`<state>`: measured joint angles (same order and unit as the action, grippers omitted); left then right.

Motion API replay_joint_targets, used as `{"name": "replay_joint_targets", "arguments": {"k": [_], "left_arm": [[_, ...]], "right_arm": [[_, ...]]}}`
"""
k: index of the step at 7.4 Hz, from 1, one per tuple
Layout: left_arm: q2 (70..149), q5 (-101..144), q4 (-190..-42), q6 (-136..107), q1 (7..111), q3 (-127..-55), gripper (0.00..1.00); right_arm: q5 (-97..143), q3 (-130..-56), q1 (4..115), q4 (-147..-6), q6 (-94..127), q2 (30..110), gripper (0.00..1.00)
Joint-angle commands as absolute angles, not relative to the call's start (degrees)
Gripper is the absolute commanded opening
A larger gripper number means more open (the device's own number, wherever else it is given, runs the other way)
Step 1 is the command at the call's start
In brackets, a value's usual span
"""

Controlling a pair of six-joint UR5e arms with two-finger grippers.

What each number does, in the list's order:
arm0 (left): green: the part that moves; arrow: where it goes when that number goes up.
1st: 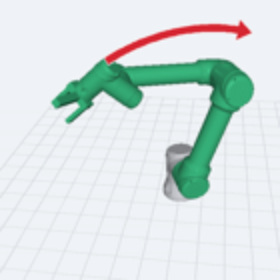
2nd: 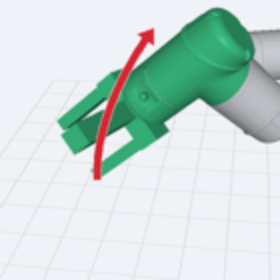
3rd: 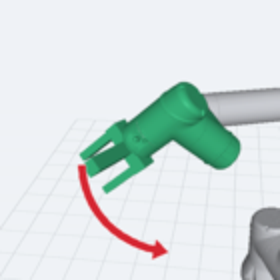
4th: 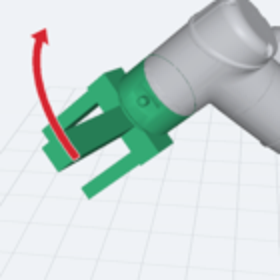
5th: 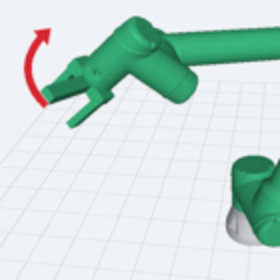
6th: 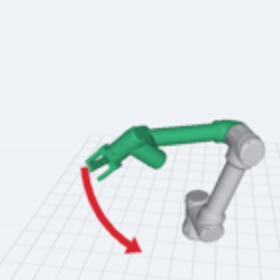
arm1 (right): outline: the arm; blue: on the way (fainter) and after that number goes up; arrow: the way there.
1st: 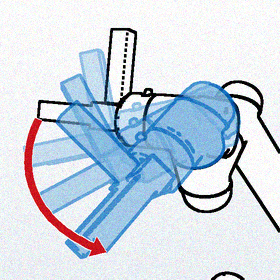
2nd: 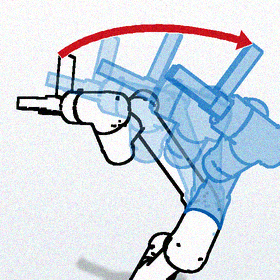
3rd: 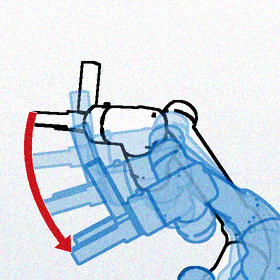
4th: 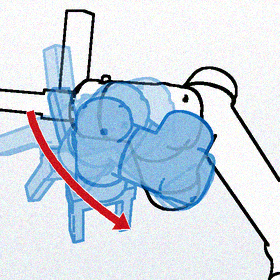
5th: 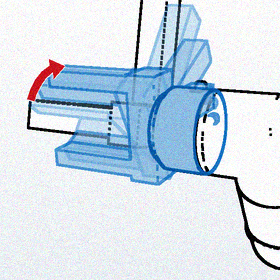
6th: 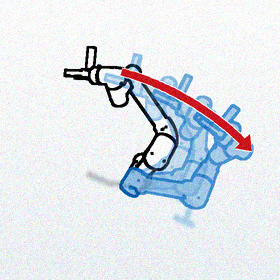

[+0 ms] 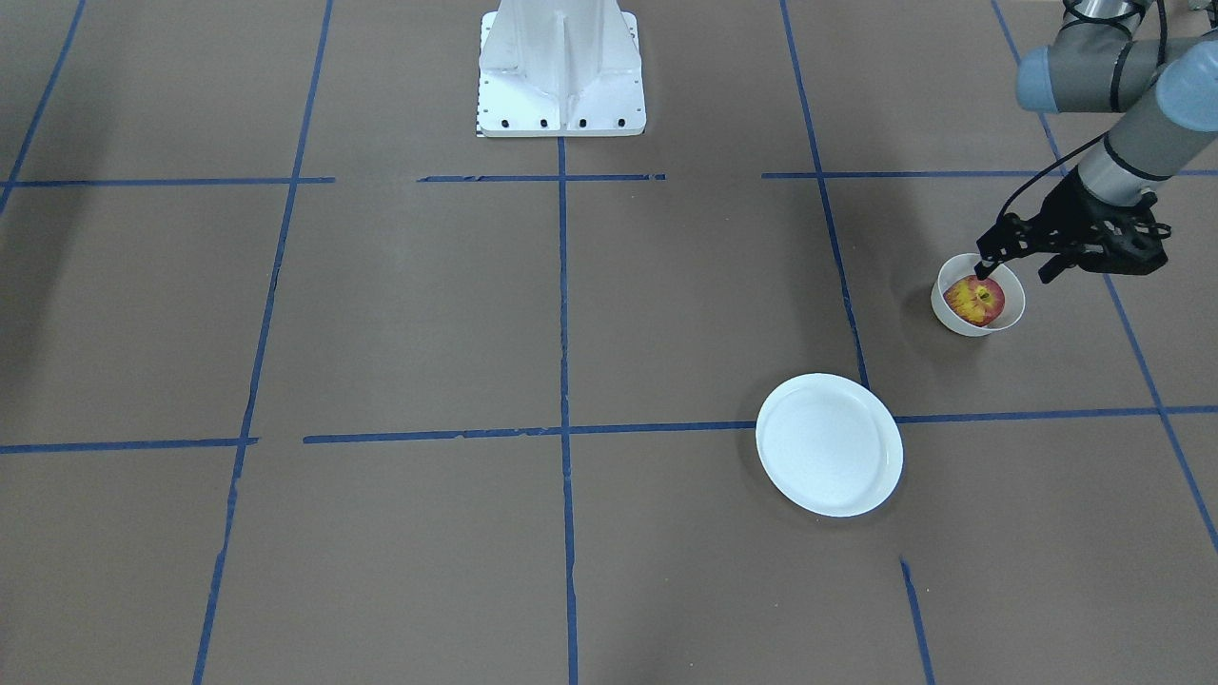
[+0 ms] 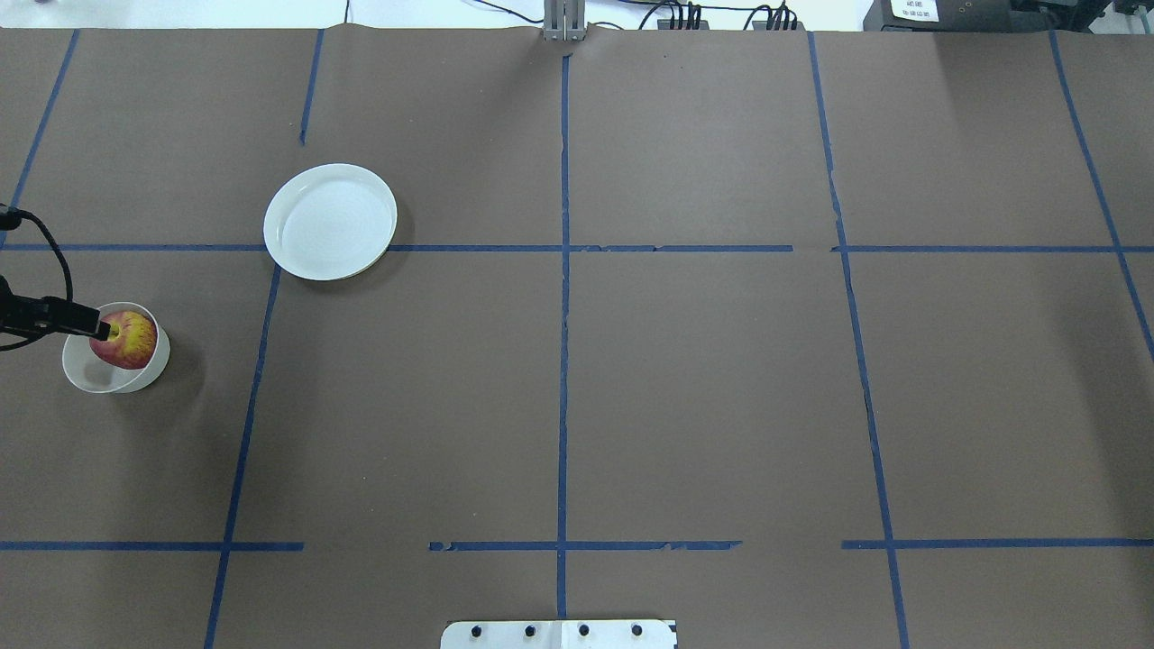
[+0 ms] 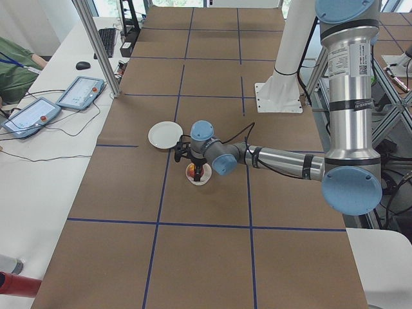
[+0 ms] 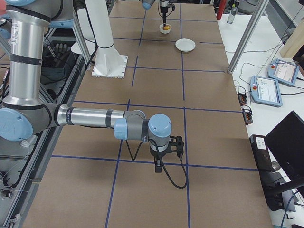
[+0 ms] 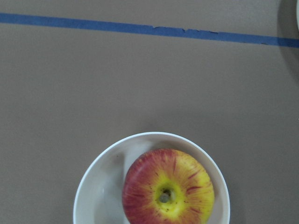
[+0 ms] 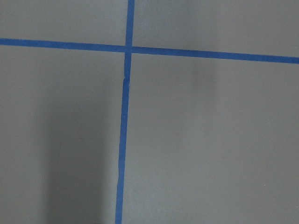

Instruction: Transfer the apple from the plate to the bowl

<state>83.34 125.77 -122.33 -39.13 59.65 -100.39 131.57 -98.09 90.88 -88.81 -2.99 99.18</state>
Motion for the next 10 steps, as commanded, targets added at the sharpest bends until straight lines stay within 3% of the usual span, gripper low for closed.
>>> {"name": "replay_joint_targets", "arguments": {"k": [1, 4, 10], "left_arm": [[84.63, 126.21, -102.69, -9.81, 71.75, -100.81, 1.0], [86.76, 133.45, -89.5, 6.21, 89.44, -100.72, 1.0], [82.8, 135.01, -87.36, 7.91, 91.76, -100.28, 1.0]], "right_arm": [[131.57, -98.09, 90.88, -88.77, -2.99, 99.14, 1.0], [131.57, -98.09, 90.88, -88.77, -2.99, 99.14, 1.0], [131.57, -98.09, 90.88, -88.77, -2.99, 99.14, 1.0]]}}
